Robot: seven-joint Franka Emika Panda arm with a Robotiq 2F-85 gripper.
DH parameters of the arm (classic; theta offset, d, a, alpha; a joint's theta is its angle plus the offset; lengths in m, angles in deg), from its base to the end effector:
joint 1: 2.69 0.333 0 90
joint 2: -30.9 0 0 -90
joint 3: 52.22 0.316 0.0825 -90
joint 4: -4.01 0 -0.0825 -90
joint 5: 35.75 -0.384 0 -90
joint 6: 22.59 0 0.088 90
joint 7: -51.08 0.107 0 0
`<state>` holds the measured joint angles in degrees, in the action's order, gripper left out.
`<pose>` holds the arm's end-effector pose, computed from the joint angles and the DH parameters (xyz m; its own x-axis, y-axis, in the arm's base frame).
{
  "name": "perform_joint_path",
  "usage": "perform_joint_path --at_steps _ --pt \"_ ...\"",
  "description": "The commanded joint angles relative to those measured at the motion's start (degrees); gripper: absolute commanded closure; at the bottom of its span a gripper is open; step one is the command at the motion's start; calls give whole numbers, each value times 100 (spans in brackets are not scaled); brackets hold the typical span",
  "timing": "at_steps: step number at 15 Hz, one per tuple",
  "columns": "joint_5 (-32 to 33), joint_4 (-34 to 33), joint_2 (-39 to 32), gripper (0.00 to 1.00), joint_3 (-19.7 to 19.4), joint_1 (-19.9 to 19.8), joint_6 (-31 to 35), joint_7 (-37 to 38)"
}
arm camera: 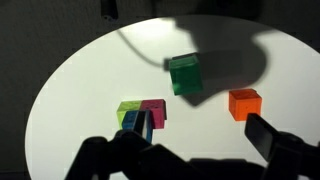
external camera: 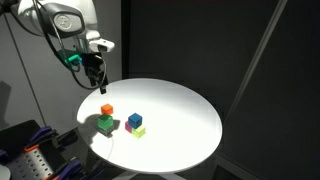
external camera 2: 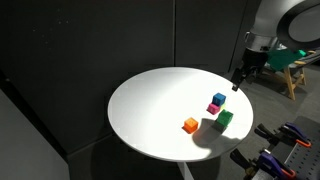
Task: Pick up the green block and put it on the gray block
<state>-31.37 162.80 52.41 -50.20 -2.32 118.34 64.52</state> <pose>0.3764 0.0148 0.3298 0.9881 -0.1345 0.0745 -0.1383 -0.9892 0.0487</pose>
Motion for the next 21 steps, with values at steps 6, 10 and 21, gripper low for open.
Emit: perform_joint_path --at_steps 6,10,21 --pt "-553 7 736 0 -49 20 -744 -235" --pt "-695 2 1024 0 -87 32 -1278 -414" --pt "-669 -10 1650 0 -153 16 -2296 -832"
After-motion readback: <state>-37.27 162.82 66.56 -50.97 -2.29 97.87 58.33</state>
